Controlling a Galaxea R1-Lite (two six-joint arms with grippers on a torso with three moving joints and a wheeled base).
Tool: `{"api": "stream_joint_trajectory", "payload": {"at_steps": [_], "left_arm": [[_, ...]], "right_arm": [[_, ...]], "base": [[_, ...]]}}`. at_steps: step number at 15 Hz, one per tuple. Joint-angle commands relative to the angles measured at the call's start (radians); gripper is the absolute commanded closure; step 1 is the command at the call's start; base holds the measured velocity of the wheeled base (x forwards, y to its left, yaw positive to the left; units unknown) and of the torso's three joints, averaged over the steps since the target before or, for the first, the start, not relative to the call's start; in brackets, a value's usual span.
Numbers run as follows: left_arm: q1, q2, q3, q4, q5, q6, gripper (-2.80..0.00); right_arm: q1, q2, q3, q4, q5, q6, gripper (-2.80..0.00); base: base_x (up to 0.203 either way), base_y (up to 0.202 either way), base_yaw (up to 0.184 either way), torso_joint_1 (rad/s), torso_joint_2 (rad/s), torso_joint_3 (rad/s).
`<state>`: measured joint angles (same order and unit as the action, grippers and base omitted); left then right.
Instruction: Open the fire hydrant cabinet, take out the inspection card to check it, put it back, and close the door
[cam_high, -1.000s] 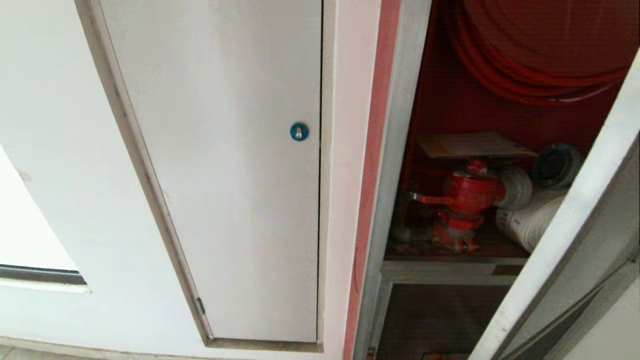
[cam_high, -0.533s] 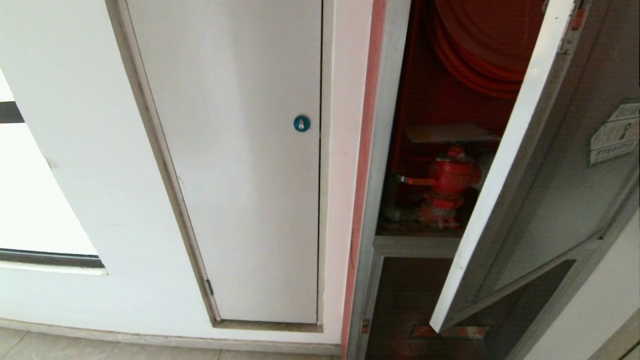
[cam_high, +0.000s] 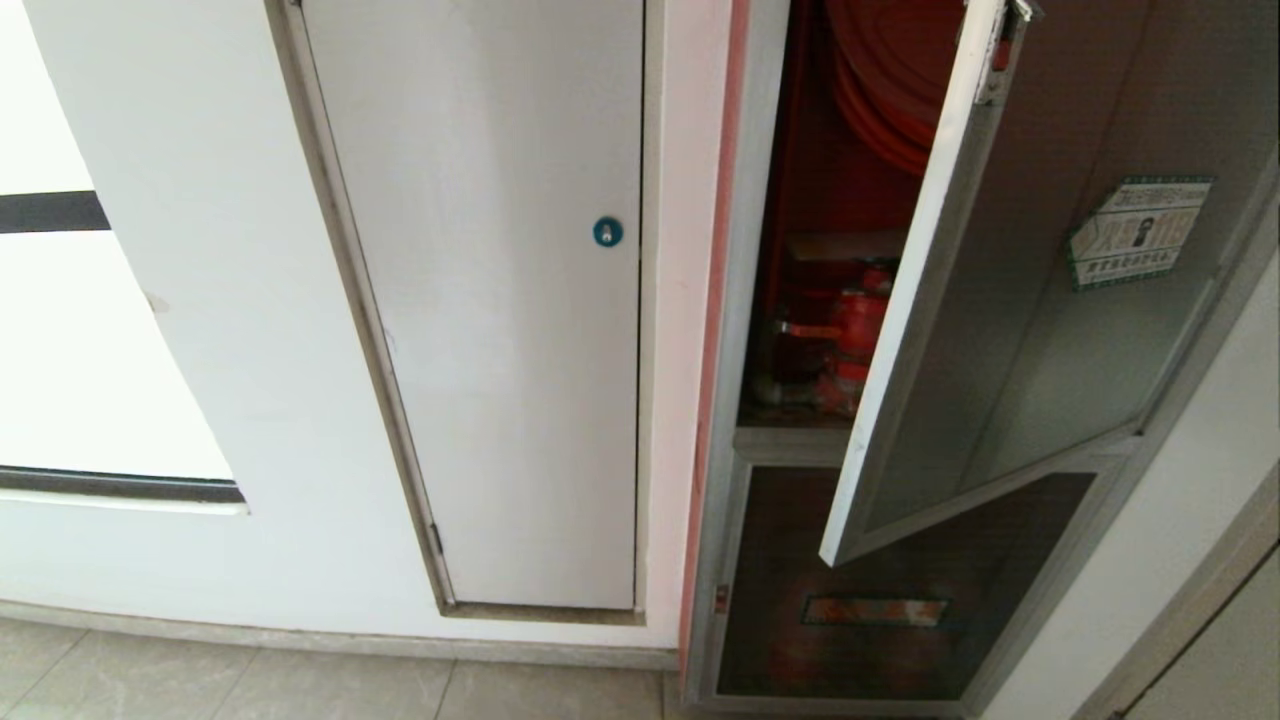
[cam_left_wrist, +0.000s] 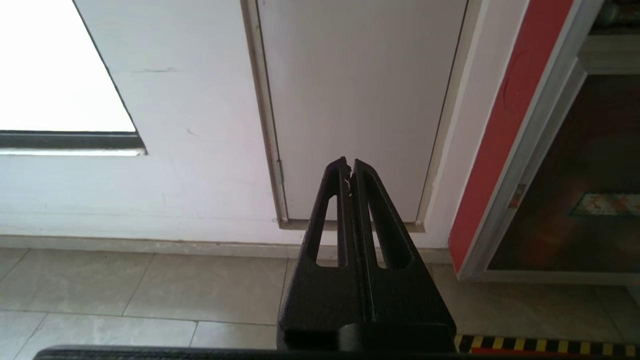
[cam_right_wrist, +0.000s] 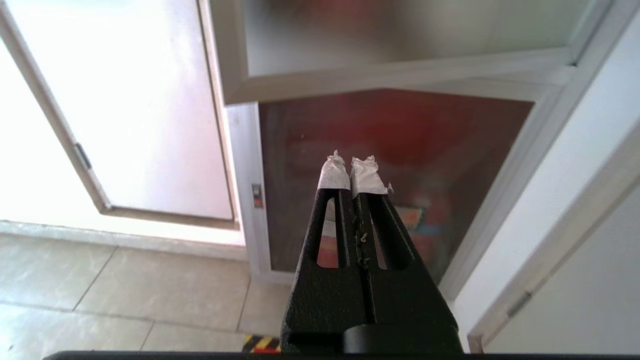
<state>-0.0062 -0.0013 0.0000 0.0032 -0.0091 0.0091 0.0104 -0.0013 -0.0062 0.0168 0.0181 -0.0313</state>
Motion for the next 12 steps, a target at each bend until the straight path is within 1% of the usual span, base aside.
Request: {"api": "stream_joint_trajectory", "payload": {"at_steps": [1, 3, 4, 12], "left_arm": [[0.0, 0.001, 0.0, 0.0, 0.0, 0.0, 0.0], [0.0, 0.001, 0.0, 0.0, 0.0, 0.0, 0.0], [0.0, 0.001, 0.0, 0.0, 0.0, 0.0, 0.0], [0.0, 0.001, 0.0, 0.0, 0.0, 0.0, 0.0]], "right_arm": [[0.0, 0.001, 0.0, 0.0, 0.0, -0.001, 0.0], [0.0, 0.001, 0.0, 0.0, 0.0, -0.001, 0.0], [0.0, 0.001, 0.0, 0.0, 0.0, -0.001, 0.0], [0.0, 0.001, 0.0, 0.0, 0.0, -0.001, 0.0]], "base": [[-0.195, 0.0, 0.0, 0.007, 0.0, -0.002], [-0.175, 0.0, -0.001, 0.0, 0.0, 0.0], [-0.096, 0.0, 0.001, -0.01, -0.01, 0.005], [0.0, 0.0, 0.0, 0.0, 0.0, 0.0]]}}
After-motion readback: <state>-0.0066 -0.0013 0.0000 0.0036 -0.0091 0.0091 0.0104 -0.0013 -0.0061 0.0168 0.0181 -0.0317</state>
